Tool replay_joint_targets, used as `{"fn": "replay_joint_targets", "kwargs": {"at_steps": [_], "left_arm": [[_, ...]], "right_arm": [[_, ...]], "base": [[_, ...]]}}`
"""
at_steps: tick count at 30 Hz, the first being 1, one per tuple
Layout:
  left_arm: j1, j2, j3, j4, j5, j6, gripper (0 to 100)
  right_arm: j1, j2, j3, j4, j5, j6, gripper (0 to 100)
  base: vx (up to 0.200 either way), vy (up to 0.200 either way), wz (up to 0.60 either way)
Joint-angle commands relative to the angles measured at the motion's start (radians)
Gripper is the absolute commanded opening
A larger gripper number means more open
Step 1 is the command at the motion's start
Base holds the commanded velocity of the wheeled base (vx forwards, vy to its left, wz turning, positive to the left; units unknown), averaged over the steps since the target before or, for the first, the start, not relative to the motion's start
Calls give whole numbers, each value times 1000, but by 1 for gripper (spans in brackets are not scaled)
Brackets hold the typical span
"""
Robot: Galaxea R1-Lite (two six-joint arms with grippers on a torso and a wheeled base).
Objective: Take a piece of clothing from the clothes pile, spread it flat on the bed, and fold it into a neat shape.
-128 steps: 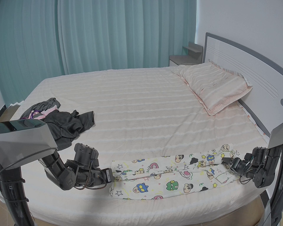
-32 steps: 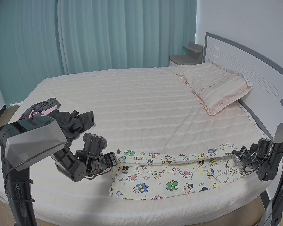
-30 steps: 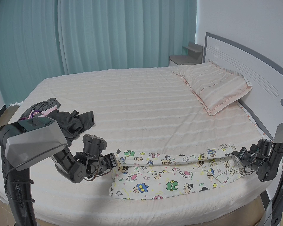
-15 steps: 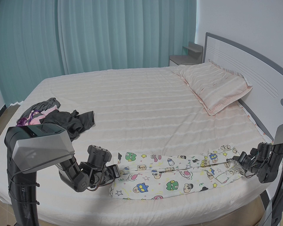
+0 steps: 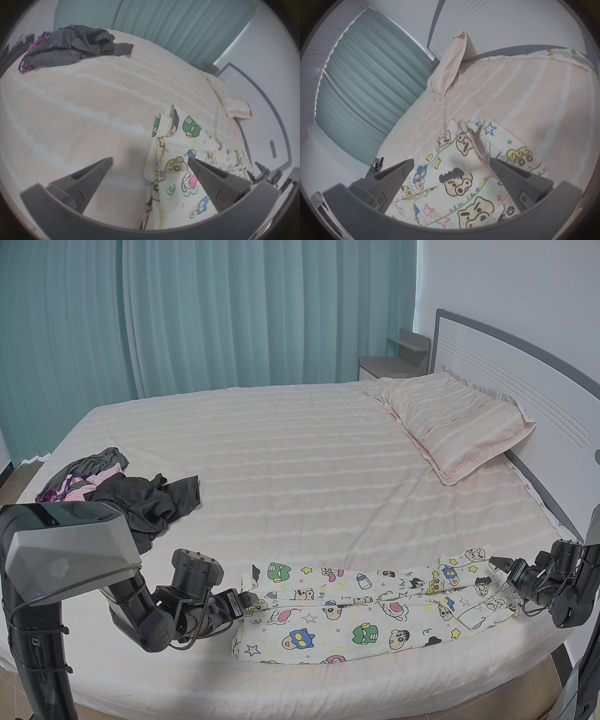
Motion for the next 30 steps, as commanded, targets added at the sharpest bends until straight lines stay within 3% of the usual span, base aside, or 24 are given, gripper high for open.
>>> {"fn": "replay_joint_targets", "kwargs": {"at_steps": [1,6,8,13,19,25,30], "left_arm": [[43,-123,77,-23,-19,-53,100],[87,-204,130,-25,-69,-122,100],[113,-290,184,-25,-141,-250,100],[121,-356,264,-26,-209,-315,100],[121,-363,318,-78,-227,-396,100],[130,-356,388,-178,-241,-404,100],[153,-344,426,-238,-252,-405,100]], "right_arm": [[-39,-81,-14,1,1,2,100],[-18,-108,-47,23,2,15,100],[102,-95,-44,20,-5,74,100],[182,-25,-70,12,-9,155,100],[175,92,-120,14,-10,161,100],[129,126,-175,23,-25,161,100],[90,-3,-156,26,-41,163,100]], "base": [[0,0,0],[0,0,0],[0,0,0],[0,0,0],[0,0,0],[0,0,0],[0,0,0]]}}
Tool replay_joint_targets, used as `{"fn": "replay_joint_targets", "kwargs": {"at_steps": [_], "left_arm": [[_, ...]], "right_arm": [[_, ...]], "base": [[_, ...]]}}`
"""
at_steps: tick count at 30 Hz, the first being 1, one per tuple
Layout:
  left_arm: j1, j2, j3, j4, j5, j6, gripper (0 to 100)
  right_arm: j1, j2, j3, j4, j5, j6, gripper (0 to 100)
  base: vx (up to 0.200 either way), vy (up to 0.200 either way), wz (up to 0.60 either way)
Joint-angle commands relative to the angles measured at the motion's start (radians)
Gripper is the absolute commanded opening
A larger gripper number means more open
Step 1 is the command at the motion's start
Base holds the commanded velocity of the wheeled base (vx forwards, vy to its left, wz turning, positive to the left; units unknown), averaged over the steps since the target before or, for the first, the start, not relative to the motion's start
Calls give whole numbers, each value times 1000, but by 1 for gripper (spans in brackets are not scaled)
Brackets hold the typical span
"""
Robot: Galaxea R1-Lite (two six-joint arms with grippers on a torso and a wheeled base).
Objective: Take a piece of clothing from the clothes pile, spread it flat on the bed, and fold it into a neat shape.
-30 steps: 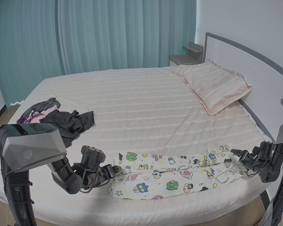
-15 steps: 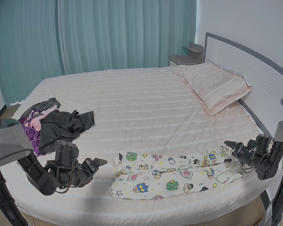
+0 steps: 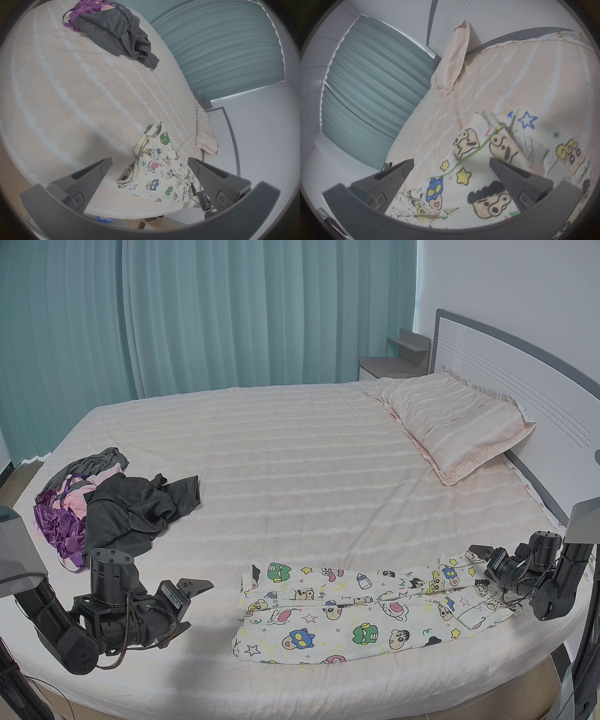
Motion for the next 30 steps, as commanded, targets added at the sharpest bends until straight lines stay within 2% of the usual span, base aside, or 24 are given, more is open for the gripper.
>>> {"fn": "replay_joint_targets", "kwargs": {"at_steps": [1,5,6,8,9,11,12,13,14,15,19,26,30], "left_arm": [[24,10,44,-35,-14,-1,100],[27,12,64,-46,-51,-1,100],[30,16,67,-46,-68,-3,100],[33,16,68,-46,-69,-3,100],[38,24,76,-48,-77,-4,100],[39,27,78,-48,-80,-4,100],[41,35,81,-48,-100,-6,100],[39,33,82,-48,-108,-16,100],[39,33,82,-48,-109,-18,100],[34,33,82,-49,-132,-55,100],[36,33,93,-75,-149,-64,100],[34,47,117,-135,-149,-62,100],[34,50,116,-135,-149,-62,100]], "right_arm": [[-32,-137,24,12,-12,3,100],[7,-264,59,73,-28,6,100],[47,-319,67,120,-83,8,100],[50,-330,70,131,-100,8,100],[82,-384,122,179,-177,23,100],[90,-390,133,182,-184,29,100],[143,-426,213,183,-229,126,100],[160,-436,240,185,-249,172,100],[163,-439,245,185,-252,178,100],[194,-445,291,193,-313,236,100],[266,-440,374,182,-399,331,100],[340,-416,418,182,-457,440,100],[349,-391,425,182,-511,445,100]], "base": [[0,0,0],[0,0,0],[0,0,0],[0,0,0],[0,0,0],[0,0,0],[0,0,0],[0,0,0],[0,0,0],[0,0,0],[0,0,0],[0,0,0],[0,0,0]]}}
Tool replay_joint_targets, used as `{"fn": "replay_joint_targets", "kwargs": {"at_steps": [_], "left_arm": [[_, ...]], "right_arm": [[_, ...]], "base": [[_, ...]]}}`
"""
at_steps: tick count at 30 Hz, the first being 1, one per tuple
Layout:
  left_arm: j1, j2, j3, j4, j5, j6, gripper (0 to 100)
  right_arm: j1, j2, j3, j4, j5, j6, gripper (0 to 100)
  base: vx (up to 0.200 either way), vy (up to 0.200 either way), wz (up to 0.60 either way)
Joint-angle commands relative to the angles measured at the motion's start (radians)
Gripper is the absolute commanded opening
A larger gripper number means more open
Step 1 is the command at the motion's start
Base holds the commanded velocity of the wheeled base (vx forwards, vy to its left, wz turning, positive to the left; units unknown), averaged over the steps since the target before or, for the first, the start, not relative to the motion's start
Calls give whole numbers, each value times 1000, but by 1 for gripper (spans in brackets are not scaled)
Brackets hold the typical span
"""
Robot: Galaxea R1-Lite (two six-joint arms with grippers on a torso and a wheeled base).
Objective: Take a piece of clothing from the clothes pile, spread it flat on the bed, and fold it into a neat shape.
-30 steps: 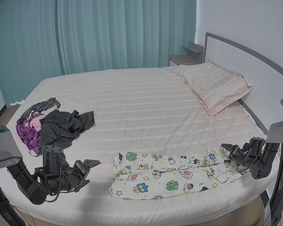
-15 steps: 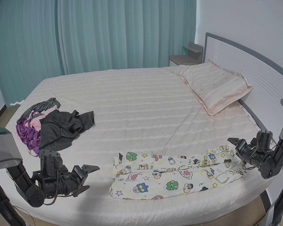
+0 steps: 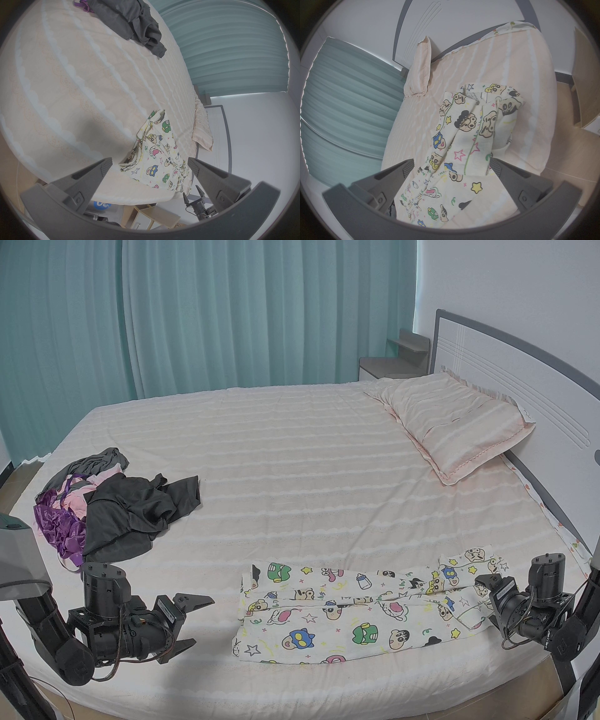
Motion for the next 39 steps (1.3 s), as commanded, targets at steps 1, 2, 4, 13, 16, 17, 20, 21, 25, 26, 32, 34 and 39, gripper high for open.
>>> {"fn": "replay_joint_targets", "kwargs": {"at_steps": [1,2,4,13,16,17,20,21,25,26,32,34,39], "left_arm": [[0,13,2,-1,0,0,100],[0,13,1,-1,0,0,100],[0,14,1,-1,0,0,100],[0,14,-2,-1,0,0,100],[0,14,-2,-1,0,0,100],[0,14,-2,-1,0,0,100],[1,14,-2,-1,0,0,100],[1,14,-2,-1,0,0,100],[1,14,-2,-1,0,0,100],[1,14,-2,-1,0,0,100],[1,16,-4,-1,0,0,100],[3,14,-4,-1,0,0,100],[3,16,-4,-1,0,0,100]], "right_arm": [[20,35,14,-1,-25,2,100],[20,48,14,-2,-23,3,100],[22,69,11,-4,-23,5,100],[20,192,10,-130,-26,0,100],[17,235,11,-173,-28,-3,100],[16,244,11,-177,-28,-4,100],[10,256,11,-197,-28,-4,100],[8,256,11,-200,-29,-4,100],[7,255,10,-203,-29,-4,100],[7,255,6,-203,-29,-4,100],[3,250,11,-205,-29,-4,0],[5,245,20,-205,-31,-6,0],[10,233,54,-223,-31,-7,0]], "base": [[0,0,0],[0,0,0],[0,0,0],[0,0,0],[0,0,0],[0,0,0],[0,0,0],[0,0,0],[0,0,0],[0,0,0],[0,0,0],[0,0,0],[0,0,0]]}}
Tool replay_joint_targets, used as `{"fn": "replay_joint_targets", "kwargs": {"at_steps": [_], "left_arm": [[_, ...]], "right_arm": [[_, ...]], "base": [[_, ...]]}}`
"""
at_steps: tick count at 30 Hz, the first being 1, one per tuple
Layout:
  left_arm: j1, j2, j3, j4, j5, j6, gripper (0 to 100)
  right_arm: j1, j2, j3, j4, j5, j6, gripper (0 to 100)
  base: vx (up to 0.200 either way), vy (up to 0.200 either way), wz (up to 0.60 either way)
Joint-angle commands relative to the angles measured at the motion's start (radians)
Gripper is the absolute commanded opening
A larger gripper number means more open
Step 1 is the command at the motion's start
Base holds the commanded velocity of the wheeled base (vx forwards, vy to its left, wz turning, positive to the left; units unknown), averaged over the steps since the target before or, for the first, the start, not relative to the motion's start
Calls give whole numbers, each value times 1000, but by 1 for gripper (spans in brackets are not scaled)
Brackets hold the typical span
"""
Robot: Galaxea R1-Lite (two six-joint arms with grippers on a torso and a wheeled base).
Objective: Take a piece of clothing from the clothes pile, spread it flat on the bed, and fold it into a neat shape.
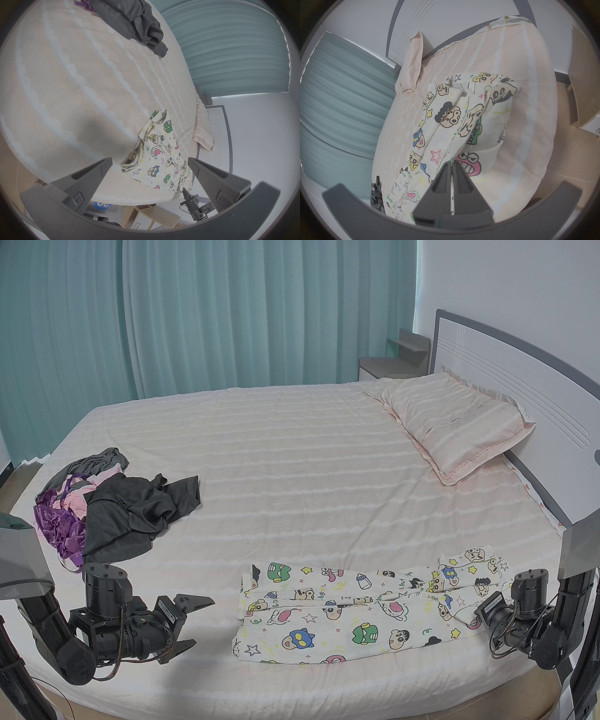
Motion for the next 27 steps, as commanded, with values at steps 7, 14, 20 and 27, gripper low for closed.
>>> {"fn": "replay_joint_targets", "kwargs": {"at_steps": [7,14,20,27], "left_arm": [[1,2,0,0,0,0,100],[1,2,0,0,0,0,100],[1,2,0,0,0,0,100],[1,4,1,0,2,0,100]], "right_arm": [[41,-24,57,-39,-42,-10,0],[110,-73,57,58,-98,-20,0],[116,-111,57,129,-109,-22,0],[118,-78,57,146,-106,-14,100]], "base": [[0,0,0],[0,0,0],[0,0,0],[0,0,0]]}}
